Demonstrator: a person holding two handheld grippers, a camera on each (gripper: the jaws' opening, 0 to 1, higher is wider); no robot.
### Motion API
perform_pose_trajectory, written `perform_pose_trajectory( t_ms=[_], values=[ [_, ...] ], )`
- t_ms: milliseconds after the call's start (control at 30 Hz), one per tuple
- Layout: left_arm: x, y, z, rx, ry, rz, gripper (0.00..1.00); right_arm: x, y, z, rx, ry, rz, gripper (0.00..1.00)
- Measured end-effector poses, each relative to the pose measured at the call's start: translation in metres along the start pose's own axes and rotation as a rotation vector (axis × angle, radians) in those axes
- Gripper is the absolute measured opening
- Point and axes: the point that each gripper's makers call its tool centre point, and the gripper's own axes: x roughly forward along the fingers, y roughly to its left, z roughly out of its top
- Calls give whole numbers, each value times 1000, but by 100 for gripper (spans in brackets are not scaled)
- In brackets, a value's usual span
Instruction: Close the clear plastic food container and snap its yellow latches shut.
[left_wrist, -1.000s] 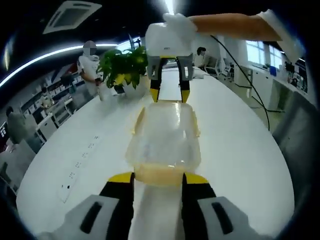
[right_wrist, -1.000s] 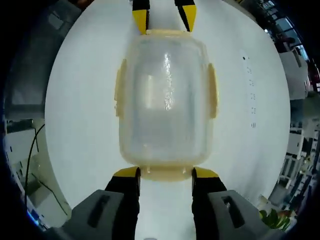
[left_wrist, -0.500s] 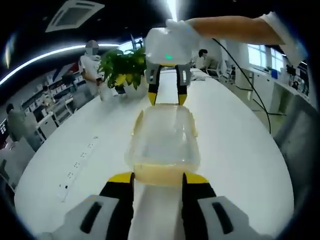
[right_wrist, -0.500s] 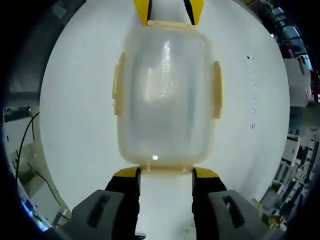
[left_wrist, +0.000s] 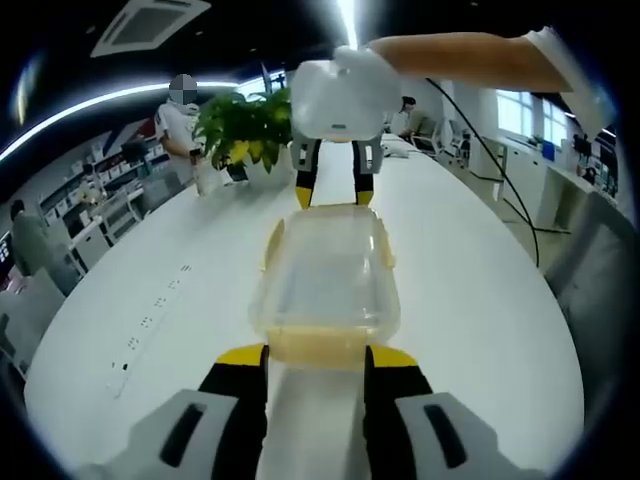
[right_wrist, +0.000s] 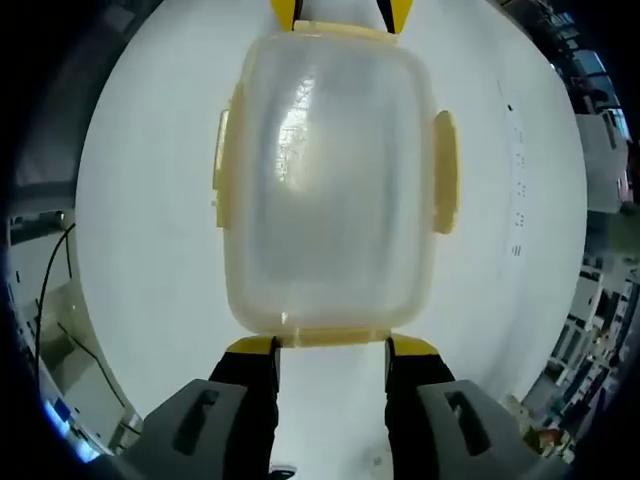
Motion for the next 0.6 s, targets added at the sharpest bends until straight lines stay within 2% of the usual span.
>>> perform_pose_trajectory(
  t_ms=[467, 600],
  values=[
    [-2, -1, -4, -13, 10, -8, 31, 9, 4, 1, 40, -30, -2, 41],
    [-3, 0, -8, 5, 30, -10, 31, 8, 6, 6, 46, -40, -3, 41]
  ],
)
